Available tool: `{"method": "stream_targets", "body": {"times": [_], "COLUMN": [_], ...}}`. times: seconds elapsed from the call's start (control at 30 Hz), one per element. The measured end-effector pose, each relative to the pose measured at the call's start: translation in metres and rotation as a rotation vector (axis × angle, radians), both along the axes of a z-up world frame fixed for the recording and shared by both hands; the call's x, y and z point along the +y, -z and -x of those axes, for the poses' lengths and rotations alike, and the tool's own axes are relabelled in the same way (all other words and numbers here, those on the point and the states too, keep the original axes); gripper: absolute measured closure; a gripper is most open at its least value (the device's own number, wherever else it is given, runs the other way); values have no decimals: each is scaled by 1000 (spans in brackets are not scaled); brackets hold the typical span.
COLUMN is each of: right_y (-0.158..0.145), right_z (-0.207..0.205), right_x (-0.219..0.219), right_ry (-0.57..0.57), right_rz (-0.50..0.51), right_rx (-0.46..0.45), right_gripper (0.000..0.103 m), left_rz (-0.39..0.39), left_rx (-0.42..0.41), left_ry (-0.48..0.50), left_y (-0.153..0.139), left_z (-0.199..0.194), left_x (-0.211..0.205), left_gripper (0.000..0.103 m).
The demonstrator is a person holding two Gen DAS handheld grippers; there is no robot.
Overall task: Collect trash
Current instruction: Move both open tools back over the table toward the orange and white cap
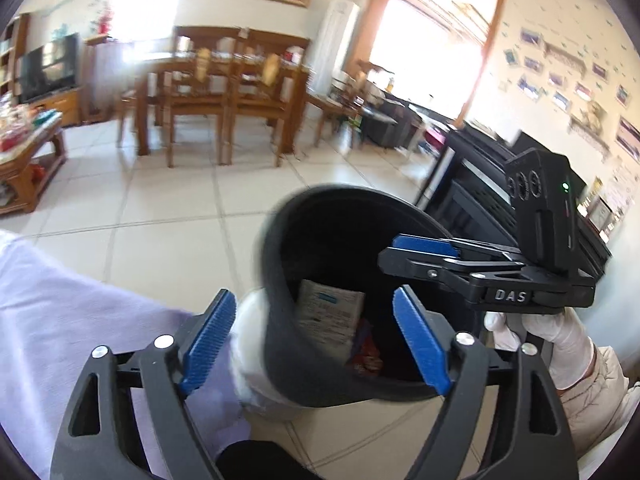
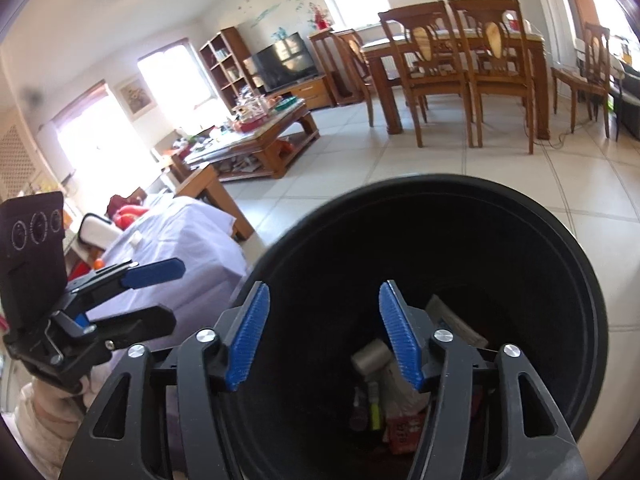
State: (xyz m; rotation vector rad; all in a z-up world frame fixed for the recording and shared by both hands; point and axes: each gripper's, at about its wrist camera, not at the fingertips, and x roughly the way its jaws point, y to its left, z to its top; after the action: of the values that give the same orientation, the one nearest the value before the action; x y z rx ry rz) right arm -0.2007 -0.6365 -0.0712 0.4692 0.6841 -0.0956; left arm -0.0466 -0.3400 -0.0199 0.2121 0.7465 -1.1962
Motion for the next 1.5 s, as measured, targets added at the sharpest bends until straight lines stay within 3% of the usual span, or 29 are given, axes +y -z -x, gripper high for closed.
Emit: {"method": "stream_targets", "body": {"times": [0.1, 0.23, 0.37, 0.7, 1.13, 1.5], "right_y": [-13, -28, -41, -57, -52, -32], "right_z": [-22, -58, -97, -182, -289, -361], "right_x": [28, 67, 109, 231, 340, 379], "right_ry": [-46, -102, -170, -356, -517, -585], "right_rz": [16, 36, 43, 86, 93, 113], "right_rx": [-11, -34, -43, -41, -23, 27], "right_gripper": [43, 29, 23, 22, 22, 22], "left_rz": [16, 17, 17, 2, -13, -84], "left_rx": [-14, -45, -90, -142, -80, -3], "left_ry": [-89, -204, -306, -532, -760, -836], "left_y": [-8, -17, -26, -37, -23, -1], "left_z": [-16, -36, -51, -96, -168, -231], "left_x": [33, 77, 119, 225, 361, 414], "left_gripper": [12, 6, 5, 5, 5, 5]}}
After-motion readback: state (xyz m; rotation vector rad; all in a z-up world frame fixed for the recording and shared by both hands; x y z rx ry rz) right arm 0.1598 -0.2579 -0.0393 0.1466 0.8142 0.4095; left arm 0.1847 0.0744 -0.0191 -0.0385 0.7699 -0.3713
